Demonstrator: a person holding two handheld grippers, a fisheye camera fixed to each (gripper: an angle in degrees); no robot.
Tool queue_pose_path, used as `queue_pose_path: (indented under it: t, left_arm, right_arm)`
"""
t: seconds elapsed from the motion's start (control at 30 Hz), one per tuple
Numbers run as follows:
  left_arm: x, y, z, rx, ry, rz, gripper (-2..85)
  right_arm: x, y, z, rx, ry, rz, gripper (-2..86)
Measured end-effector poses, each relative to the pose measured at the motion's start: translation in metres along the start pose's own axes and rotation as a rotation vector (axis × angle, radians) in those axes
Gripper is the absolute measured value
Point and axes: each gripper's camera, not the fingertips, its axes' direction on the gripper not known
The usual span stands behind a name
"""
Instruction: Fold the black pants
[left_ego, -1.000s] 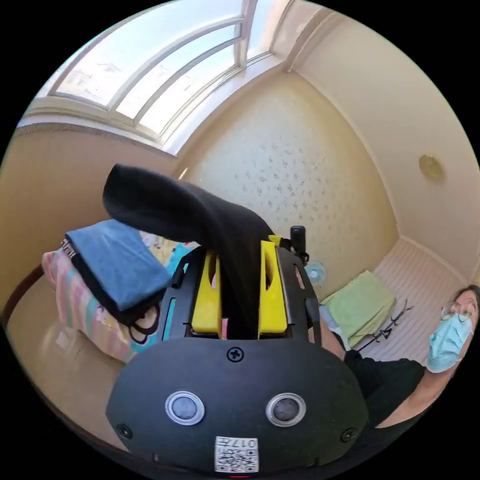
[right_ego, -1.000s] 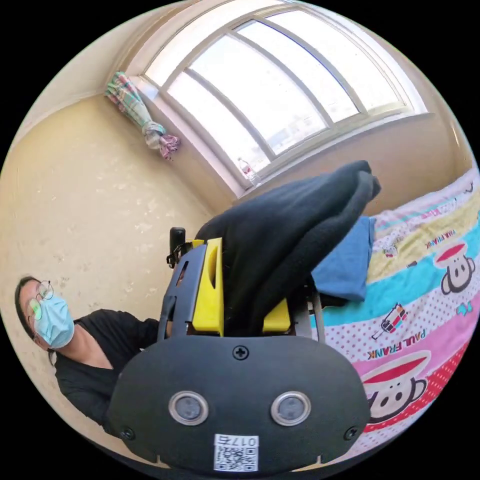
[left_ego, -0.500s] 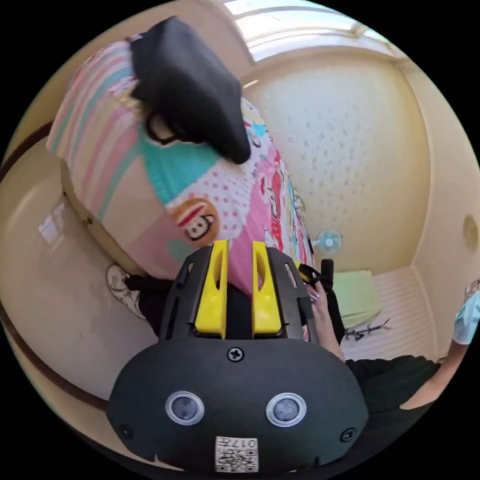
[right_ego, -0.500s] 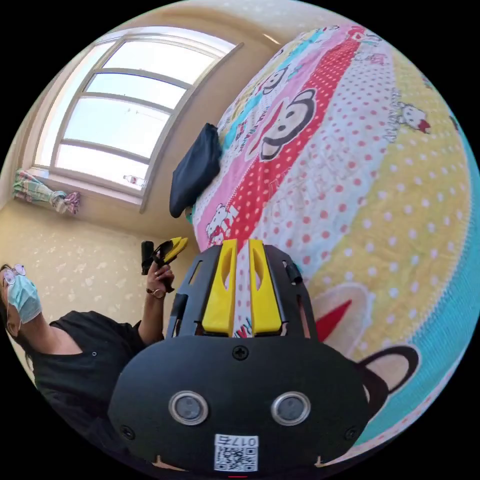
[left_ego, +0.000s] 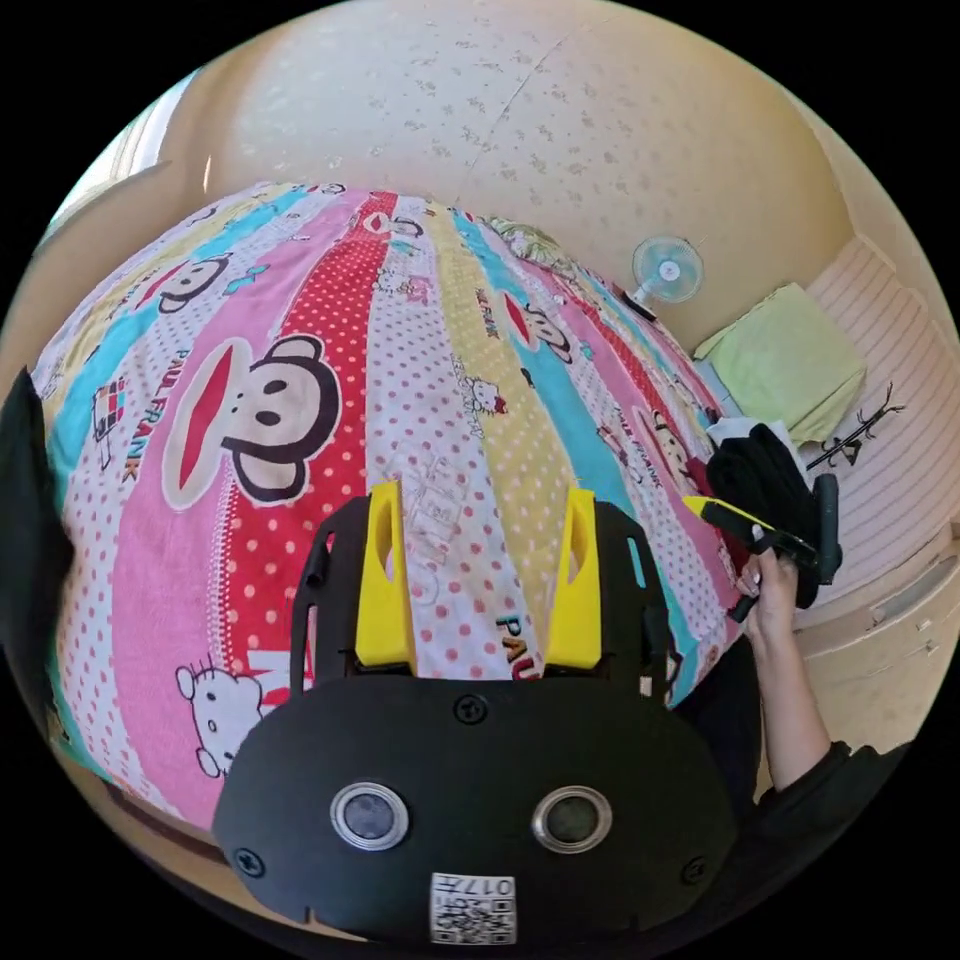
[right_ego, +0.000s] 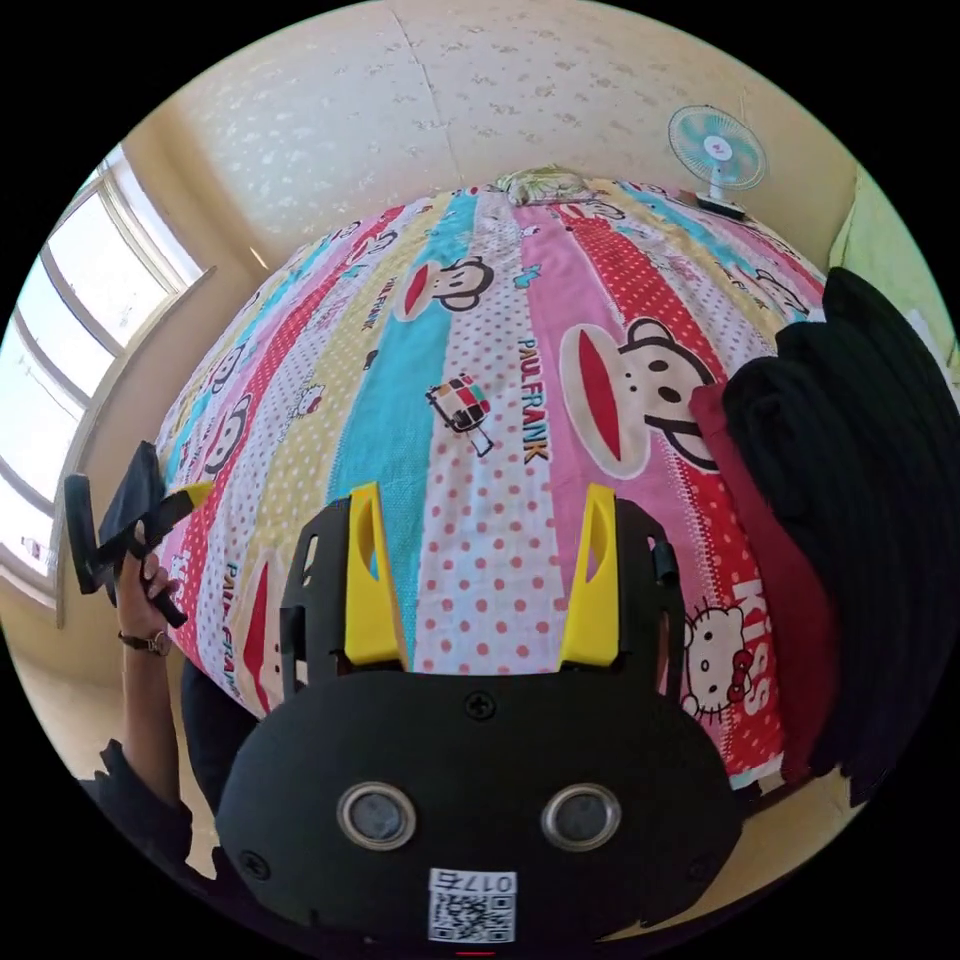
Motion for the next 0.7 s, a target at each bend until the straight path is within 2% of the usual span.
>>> queue_pose_path:
  t: [0.03, 0.1, 0.17, 0.2, 0.3, 0.43, 0.6, 0.7]
  left_arm:
    - [0.016, 0.009, 0.02, 0.016, -0.132, 0.045, 21.0]
    - [0.05, 0.025, 0.028, 0.071, -0.318, 0.13, 20.5]
    - [0.073, 0.036, 0.036, 0.101, -0.403, 0.202, 18.7]
    - [0.078, 0.041, 0.042, 0.108, -0.433, 0.21, 17.9]
    - [0.064, 0.042, 0.049, 0.086, -0.371, 0.162, 17.9]
    - [0.027, 0.043, 0.052, 0.079, -0.194, 0.062, 17.1]
    - [0.028, 0.05, 0.06, 0.089, -0.234, 0.069, 16.3]
    - [0.018, 0.052, 0.063, 0.09, -0.204, 0.048, 16.3]
  right_arm:
    - [0.004, 0.005, 0.026, -0.073, 0.009, 0.006, 25.1]
    - [-0.016, 0.023, 0.032, 0.0, 0.133, -0.055, 24.5]
    - [-0.055, 0.034, 0.034, 0.02, 0.312, -0.165, 23.3]
    - [-0.062, 0.038, 0.033, 0.035, 0.336, -0.191, 22.8]
    - [-0.071, 0.046, 0.031, 0.052, 0.365, -0.209, 21.8]
    - [-0.028, 0.04, 0.021, 0.002, 0.138, -0.052, 23.3]
    - [-0.042, 0.051, 0.018, 0.025, 0.227, -0.084, 23.1]
    - [-0.034, 0.054, 0.013, 0.029, 0.18, -0.064, 23.4]
